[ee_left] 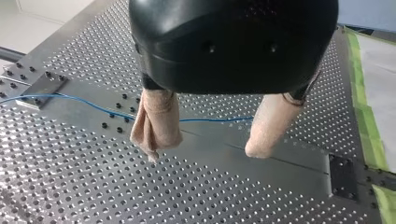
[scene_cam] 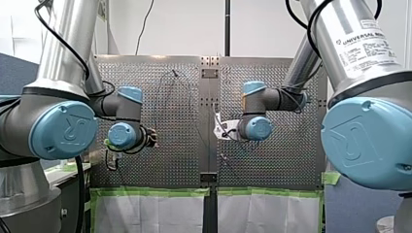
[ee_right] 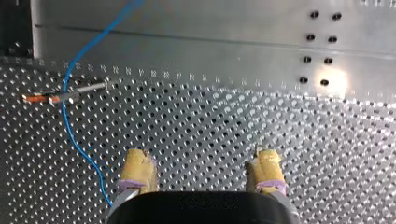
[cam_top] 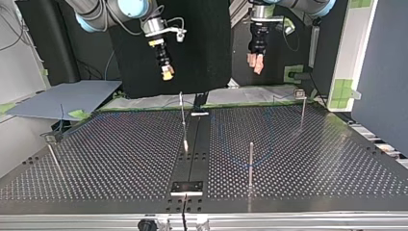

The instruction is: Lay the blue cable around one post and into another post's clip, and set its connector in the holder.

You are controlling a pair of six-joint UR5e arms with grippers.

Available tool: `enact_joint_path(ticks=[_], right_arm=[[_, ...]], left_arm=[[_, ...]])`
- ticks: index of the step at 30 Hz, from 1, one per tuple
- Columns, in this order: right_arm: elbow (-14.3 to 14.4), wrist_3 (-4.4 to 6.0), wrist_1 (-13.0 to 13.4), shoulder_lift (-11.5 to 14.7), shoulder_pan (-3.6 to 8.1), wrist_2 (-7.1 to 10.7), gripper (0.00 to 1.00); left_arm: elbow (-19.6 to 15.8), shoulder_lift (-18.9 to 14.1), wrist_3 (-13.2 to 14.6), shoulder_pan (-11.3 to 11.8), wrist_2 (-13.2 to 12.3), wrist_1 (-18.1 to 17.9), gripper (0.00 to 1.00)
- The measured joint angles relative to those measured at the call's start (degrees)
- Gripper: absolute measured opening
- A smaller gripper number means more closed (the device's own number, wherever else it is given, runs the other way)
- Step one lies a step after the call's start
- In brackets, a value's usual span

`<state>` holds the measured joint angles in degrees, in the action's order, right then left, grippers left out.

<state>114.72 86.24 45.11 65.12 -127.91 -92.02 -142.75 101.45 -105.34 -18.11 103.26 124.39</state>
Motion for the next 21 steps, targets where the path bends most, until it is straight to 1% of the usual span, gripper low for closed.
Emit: enact_joint_path(ticks=[3,7,12,16,21], right_arm=[[0.2,-0.33,-0.7,-0.1,-0.82,-0.01,1.00],[0.3,-0.15,-0.8,-0.1,-1.69,-0.57,1.00],[0.4,0.94,0.5,-0.2,-2.37,-1.70,1.00],[0.5,1.10,0.8,-0.5,-2.82,-2.11,1.00],[1.3,1.03,2.5,-1.5,-3.44,-2.93,1.00]], left_arm=[[-0.5,0.0,0.0,0.0,0.0,0.6,1.00],[-0.8,0.0,0.2,-0.2,0.0,1.5,1.00],[-1.6,0.0,0.6,-0.8,1.3,2.2,1.00],[-2.0,0.0,1.2,-1.1,3.0,2.5,1.00],[-2.0,0.0,1.6,-1.3,3.6,2.5,1.00]])
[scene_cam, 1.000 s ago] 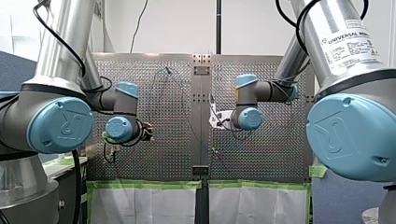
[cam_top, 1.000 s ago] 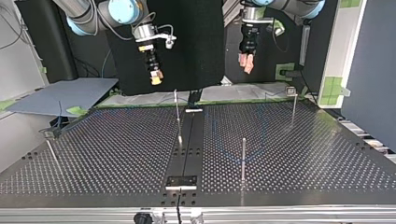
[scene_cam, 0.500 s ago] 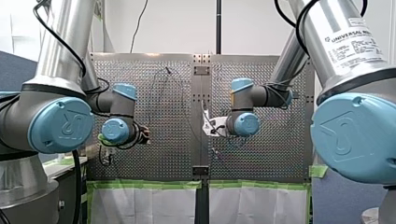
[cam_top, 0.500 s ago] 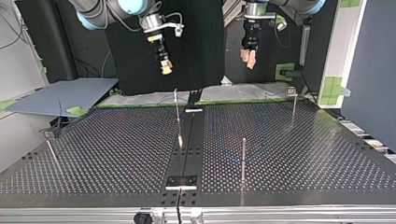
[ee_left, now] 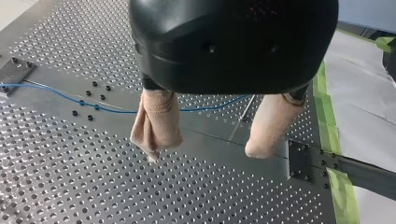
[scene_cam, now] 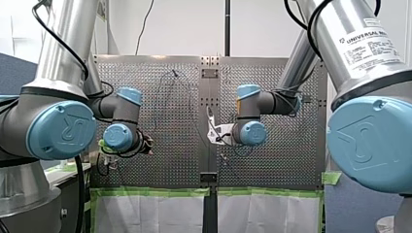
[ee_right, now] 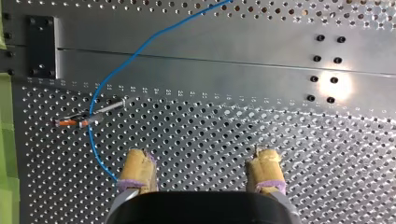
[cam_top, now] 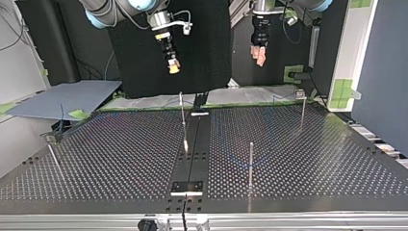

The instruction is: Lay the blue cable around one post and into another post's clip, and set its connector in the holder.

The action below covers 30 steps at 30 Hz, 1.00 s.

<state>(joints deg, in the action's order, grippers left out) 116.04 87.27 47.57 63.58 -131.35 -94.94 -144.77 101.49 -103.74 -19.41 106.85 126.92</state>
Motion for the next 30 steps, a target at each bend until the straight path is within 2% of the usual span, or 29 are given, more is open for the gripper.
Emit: enact_joint_path(ticks=[3,8,10,14,23,30], right_arm=[[0.2,-0.33,1.0,-1.2,-0.46,-0.38,1.00],[0.2,-1.72,2.4,-3.3,-1.39,-0.64,1.00],[0.2,-1.92,2.7,-3.9,-1.66,-0.67,1.00],[0.1,-1.86,3.3,-4.5,-2.07,-0.69,1.00],[0.0,-1.19,3.6,-4.6,-2.23,-0.71,1.00],[-0.2,-1.49,3.3,-4.5,-2.28,-0.69,1.00]], left_arm=[[0.0,0.0,0.1,0.0,0.1,0.0,1.00],[0.0,0.0,0.1,0.0,0.0,0.0,1.00],[0.0,0.0,0.1,0.0,0.0,0.0,1.00],[0.0,0.0,0.2,0.0,0.1,0.0,1.00],[0.0,0.0,0.2,0.0,0.1,0.0,1.00],[0.1,0.0,0.3,0.0,0.1,-0.1,1.00]])
